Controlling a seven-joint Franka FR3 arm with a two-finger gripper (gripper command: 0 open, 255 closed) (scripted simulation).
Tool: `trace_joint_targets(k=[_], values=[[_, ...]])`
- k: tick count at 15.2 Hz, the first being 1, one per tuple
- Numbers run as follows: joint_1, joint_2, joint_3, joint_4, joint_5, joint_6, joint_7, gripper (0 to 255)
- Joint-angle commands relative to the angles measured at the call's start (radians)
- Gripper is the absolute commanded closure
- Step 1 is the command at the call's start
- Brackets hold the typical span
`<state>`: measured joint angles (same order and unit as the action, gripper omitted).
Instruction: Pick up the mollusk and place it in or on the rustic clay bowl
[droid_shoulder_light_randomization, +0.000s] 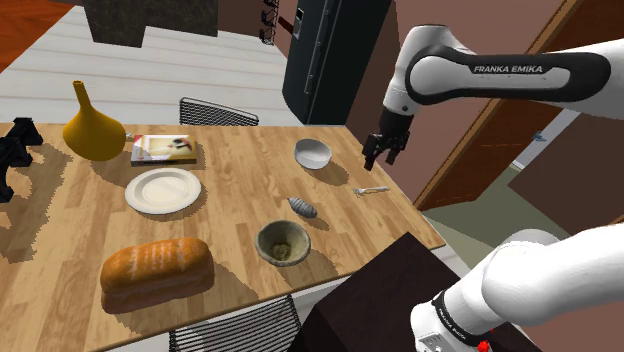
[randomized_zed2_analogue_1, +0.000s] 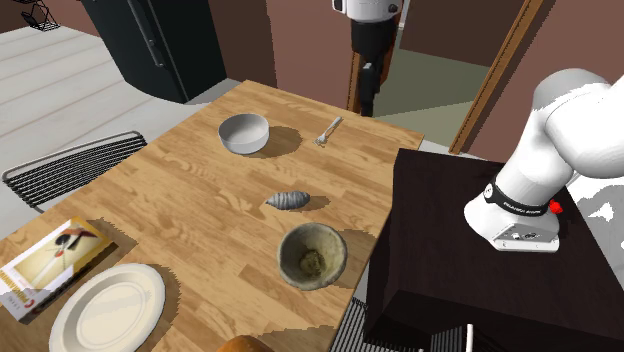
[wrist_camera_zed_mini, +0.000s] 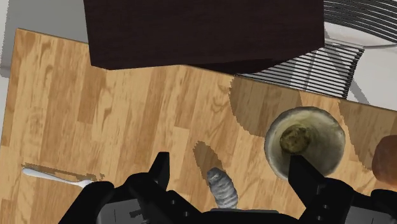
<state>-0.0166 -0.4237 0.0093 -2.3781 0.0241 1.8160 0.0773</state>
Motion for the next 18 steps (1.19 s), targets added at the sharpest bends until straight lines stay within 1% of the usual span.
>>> trace_joint_targets(k=[1, 9, 14, 18], values=[[0.004, 0.07, 0.002, 0.004, 0.004, 0.063, -0.007, 0], [0.011, 0.366, -0.001, 0.087, 0.011, 0.259, -0.052, 0], [0.013, 0.561, 0.001, 0.181, 0.017, 0.348, -0.079, 0], [0.014, 0.718, 0.006, 0.28, 0.02, 0.398, -0.097, 0]])
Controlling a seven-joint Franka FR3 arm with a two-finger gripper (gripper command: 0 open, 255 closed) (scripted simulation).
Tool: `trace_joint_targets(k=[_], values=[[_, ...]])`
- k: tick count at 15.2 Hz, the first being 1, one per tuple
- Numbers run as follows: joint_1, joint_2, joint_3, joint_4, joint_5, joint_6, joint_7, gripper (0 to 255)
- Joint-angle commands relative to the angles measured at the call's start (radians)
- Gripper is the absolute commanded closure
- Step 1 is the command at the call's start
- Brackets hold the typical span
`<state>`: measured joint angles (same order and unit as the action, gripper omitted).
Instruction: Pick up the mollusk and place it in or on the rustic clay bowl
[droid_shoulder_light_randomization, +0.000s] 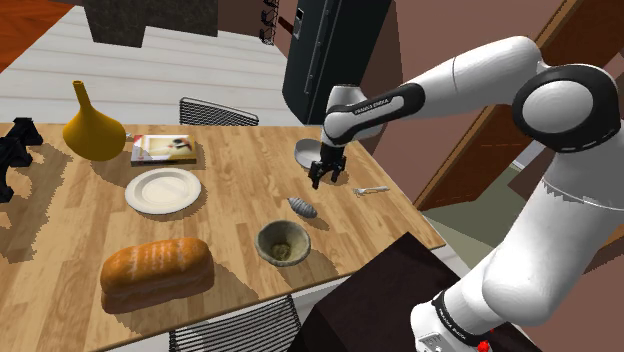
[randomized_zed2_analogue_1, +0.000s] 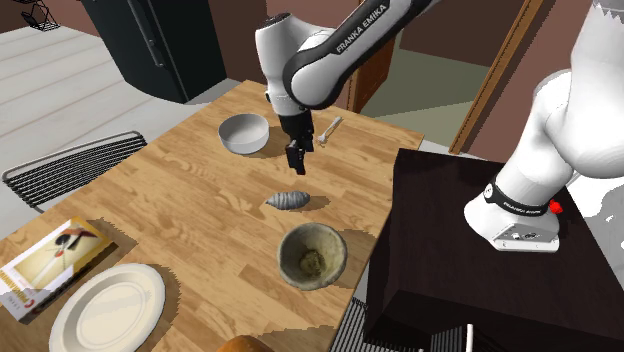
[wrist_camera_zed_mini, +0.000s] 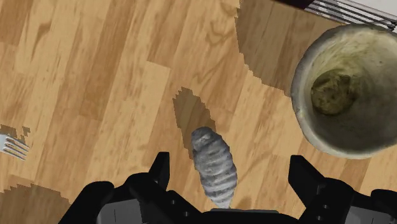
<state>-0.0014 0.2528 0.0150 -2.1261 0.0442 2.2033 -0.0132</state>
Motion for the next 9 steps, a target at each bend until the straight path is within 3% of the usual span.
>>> trace_joint_targets(k=[1, 9], values=[[-0.001, 0.081, 0.001, 0.055, 0.001, 0.02, -0.011, 0], [0.003, 0.4, 0.012, 0.326, -0.002, 0.052, -0.039, 0]])
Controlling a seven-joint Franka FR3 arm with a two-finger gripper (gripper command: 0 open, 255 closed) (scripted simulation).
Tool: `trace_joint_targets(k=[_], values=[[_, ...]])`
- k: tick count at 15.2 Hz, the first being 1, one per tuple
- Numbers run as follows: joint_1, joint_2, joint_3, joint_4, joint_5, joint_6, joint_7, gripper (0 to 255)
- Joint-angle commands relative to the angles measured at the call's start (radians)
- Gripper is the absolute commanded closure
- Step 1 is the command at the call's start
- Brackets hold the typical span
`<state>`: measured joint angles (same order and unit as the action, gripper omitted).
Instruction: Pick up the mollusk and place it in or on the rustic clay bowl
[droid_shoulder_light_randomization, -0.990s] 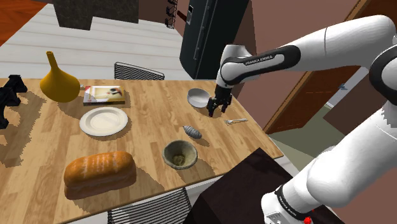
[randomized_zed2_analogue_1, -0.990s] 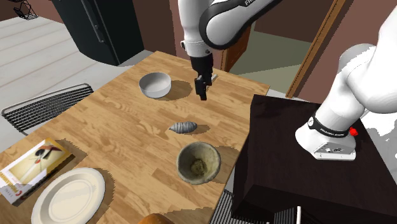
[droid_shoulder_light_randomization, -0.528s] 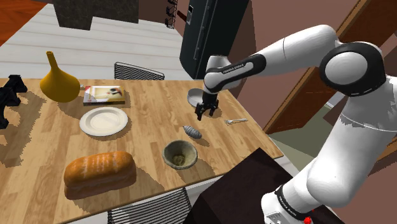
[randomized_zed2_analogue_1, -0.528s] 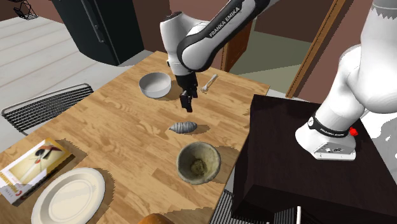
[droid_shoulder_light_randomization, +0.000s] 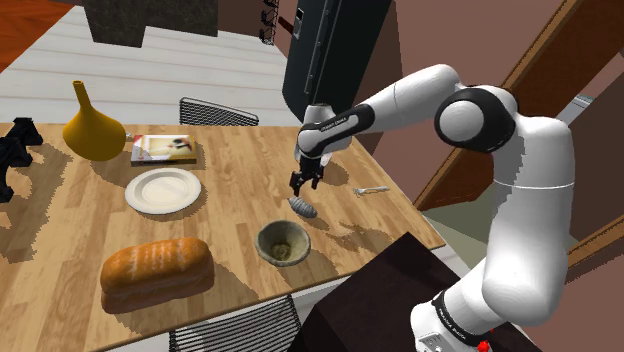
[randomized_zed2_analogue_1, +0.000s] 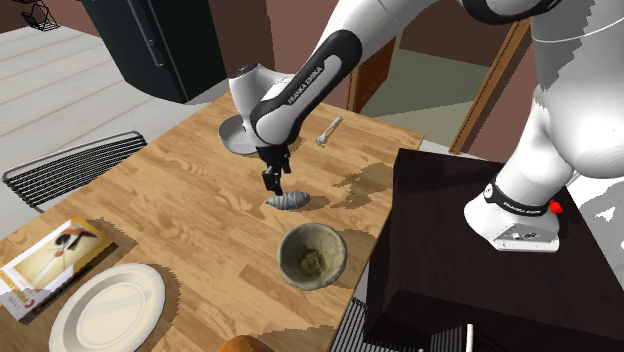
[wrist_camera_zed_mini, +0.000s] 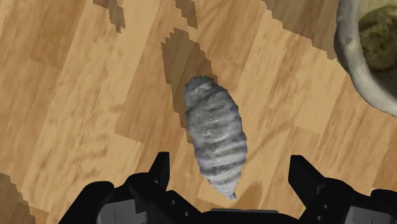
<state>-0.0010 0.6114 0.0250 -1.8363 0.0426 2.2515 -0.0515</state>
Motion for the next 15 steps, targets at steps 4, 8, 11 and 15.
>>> trace_joint_targets(k=[4, 8, 11, 15], values=[[0.005, 0.133, 0.005, 0.119, -0.002, 0.008, -0.007, 0], [0.006, 0.166, 0.005, 0.113, -0.002, 0.047, -0.007, 0], [0.007, 0.188, 0.005, 0.11, -0.002, 0.071, -0.008, 0], [0.007, 0.188, 0.005, 0.11, -0.002, 0.071, -0.008, 0]])
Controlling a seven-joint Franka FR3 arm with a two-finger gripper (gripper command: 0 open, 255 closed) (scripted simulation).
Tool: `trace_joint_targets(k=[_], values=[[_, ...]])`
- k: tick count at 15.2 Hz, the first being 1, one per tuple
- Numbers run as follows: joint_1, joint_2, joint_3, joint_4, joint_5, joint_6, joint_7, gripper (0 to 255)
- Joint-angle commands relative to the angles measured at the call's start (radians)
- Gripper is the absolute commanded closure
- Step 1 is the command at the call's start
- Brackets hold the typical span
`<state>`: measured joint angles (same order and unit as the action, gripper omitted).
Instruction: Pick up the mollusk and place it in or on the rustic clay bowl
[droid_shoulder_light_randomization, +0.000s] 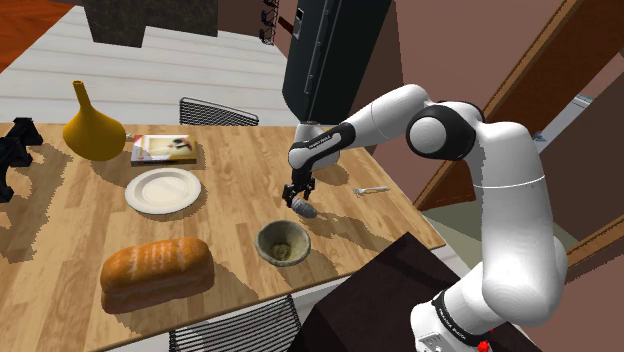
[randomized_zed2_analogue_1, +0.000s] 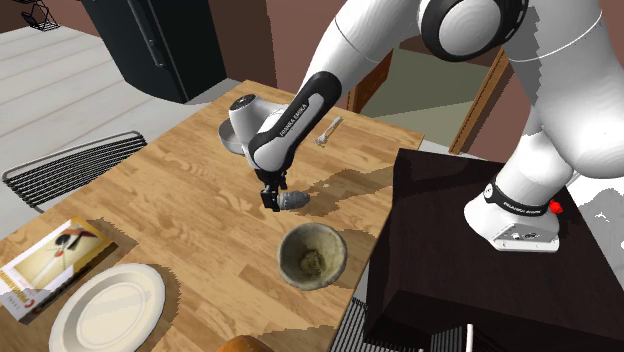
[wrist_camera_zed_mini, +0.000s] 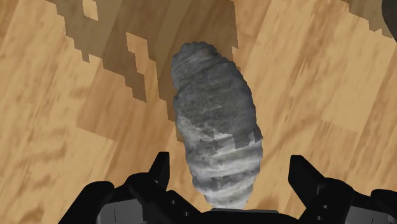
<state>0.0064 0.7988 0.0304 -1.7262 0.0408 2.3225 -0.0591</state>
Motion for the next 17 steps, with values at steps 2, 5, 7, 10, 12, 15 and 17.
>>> trace_joint_targets(k=[2, 5, 7, 10, 12, 15, 17], values=[[0.0, 0.0, 0.0, 0.0, 0.0, 0.0, 0.0, 0], [0.0, 0.0, 0.0, 0.0, 0.0, 0.0, 0.0, 255], [0.0, 0.0, 0.0, 0.0, 0.0, 0.0, 0.0, 255], [0.0, 0.0, 0.0, -0.001, 0.0, 0.001, 0.0, 255], [0.0, -0.001, 0.0, -0.002, 0.0, 0.001, 0.0, 255], [0.0, -0.022, 0.0, -0.009, 0.0, -0.014, 0.001, 255], [0.0, -0.045, 0.0, -0.016, 0.0, -0.028, 0.001, 255]])
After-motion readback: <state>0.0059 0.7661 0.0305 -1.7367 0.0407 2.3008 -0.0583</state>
